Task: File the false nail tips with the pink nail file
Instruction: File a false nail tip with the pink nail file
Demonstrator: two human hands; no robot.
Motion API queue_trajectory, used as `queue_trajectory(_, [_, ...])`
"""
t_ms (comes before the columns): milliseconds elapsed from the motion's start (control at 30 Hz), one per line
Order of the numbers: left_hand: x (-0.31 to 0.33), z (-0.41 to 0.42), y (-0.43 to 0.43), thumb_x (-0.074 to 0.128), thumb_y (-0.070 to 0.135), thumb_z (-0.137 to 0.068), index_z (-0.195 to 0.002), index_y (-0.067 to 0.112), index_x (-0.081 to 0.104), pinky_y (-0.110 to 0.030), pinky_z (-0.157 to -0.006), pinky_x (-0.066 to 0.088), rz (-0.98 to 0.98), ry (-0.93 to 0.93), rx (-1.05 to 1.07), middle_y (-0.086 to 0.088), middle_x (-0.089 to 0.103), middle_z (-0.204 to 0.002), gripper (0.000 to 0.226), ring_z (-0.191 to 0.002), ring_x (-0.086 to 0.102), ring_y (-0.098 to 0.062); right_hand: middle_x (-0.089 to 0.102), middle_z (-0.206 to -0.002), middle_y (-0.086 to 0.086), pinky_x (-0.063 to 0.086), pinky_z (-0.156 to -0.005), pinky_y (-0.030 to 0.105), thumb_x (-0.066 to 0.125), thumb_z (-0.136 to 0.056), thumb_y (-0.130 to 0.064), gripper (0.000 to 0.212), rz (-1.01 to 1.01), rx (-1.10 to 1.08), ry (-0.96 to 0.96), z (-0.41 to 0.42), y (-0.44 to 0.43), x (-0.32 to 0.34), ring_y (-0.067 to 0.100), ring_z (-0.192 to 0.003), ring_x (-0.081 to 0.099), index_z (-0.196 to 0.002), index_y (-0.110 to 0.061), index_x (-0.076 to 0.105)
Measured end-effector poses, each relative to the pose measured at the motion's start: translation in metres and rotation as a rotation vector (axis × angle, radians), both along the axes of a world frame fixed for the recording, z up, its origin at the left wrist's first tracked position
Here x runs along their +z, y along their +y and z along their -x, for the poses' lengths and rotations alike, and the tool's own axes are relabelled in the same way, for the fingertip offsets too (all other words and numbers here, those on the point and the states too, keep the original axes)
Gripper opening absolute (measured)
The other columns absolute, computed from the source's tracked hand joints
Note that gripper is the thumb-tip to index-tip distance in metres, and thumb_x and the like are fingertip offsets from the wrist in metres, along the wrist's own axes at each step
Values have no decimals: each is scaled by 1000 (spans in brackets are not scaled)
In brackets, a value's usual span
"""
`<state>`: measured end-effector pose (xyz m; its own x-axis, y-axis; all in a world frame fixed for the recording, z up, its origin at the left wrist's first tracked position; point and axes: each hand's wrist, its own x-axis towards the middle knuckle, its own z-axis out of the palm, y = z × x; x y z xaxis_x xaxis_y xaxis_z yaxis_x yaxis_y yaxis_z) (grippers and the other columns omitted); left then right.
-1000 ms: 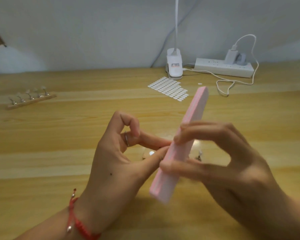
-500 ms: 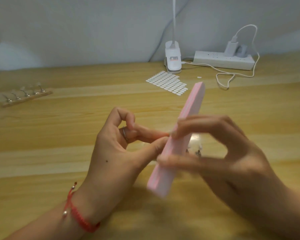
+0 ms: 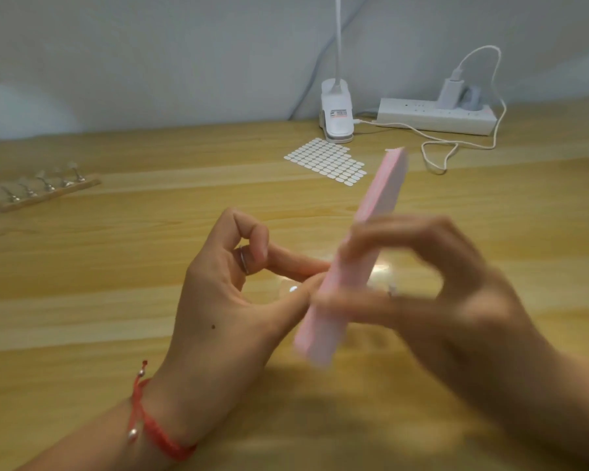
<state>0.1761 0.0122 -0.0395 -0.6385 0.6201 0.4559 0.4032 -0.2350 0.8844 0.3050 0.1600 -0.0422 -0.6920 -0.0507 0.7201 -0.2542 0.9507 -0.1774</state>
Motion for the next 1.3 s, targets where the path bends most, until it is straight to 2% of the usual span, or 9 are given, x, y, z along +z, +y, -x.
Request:
queue_trajectory(100, [0, 1, -1, 78, 22, -65, -78, 21, 33, -17, -76, 50, 13, -1, 4, 7, 74, -74, 46, -80, 71, -9, 59, -114, 12, 49, -89, 47, 51, -94, 4, 39, 71, -74, -31, 2, 6, 3, 33, -109, 57, -116, -25, 67])
queue_trajectory(200, [1, 0, 0, 78, 22, -63, -78, 22, 33, -10, -72, 45, 11, 36, 1, 12, 72, -72, 47, -74, 67, -1, 62, -114, 10, 49, -90, 39, 41, -104, -12, 36, -21, 0, -21, -2, -6, 1, 26, -113, 57, -112, -29, 72])
queue_trajectory(433, [0, 0, -1, 79, 22, -65, -77, 21, 34, -11, -72, 45, 23, 64, 6, 12, 72, -73, 46, -72, 67, -1, 60, -117, 6, 48, -89, 39, 43, -103, -9, 38, -30, 26, -15, -2, -8, 0, 25, -115, 56, -115, -32, 70])
queue_trajectory(600, [3, 3, -1, 81, 10, -68, -80, 20, 30, -12, -69, 51, -16, -2, -5, 2, 75, -77, 53, -70, 72, -13, 55, -118, 12, 47, -95, 58, 62, -92, 3, 40, 167, -207, 7, 5, 45, 8, 38, -114, 52, -124, -21, 56])
queue_trajectory(767, [3, 6, -1, 82, 17, -67, -82, 22, 28, -26, -79, 52, 4, -103, -34, -1, 76, -82, 56, -80, 72, -13, 52, -118, 10, 46, -100, 53, 63, -91, 3, 38, 131, -96, 72, 0, 36, 8, 40, -114, 54, -116, -26, 65])
queue_trajectory(933, [3, 2, -2, 82, 22, -69, -82, 22, 29, -20, -67, 52, 21, -170, -136, -4, 76, -82, 55, -69, 69, -10, 55, -116, 2, 39, -107, 38, 65, -90, -3, 36, -176, 13, 126, 0, 16, 9, 25, -118, 52, -117, -27, 63])
queue_trajectory(1033, [3, 2, -2, 78, 26, -68, -82, 24, 30, -23, -77, 52, 44, -205, -194, -5, 76, -81, 50, -74, 70, -12, 54, -114, 3, 37, -108, 34, 64, -89, -1, 34, -183, -32, 162, 2, 19, 12, 26, -116, 51, -115, -22, 63])
queue_trajectory(1167, [6, 1, -2, 79, 18, -69, -82, 16, 27, -16, -67, 50, 21, -254, -257, -3, 74, -72, 53, -66, 67, -10, 55, -117, 3, 39, -109, 47, 69, -91, -3, 35, -238, 43, 153, 2, 11, 7, 21, -118, 53, -115, -28, 66])
queue_trajectory(1300, [5, 2, -2, 75, 10, -69, -80, 15, 26, -15, -62, 49, 7, -281, -233, -2, 73, -70, 50, -62, 65, -9, 54, -116, 0, 38, -107, 37, 69, -86, 1, 34, -151, -28, 140, 3, 15, 12, 25, -116, 51, -113, -20, 69])
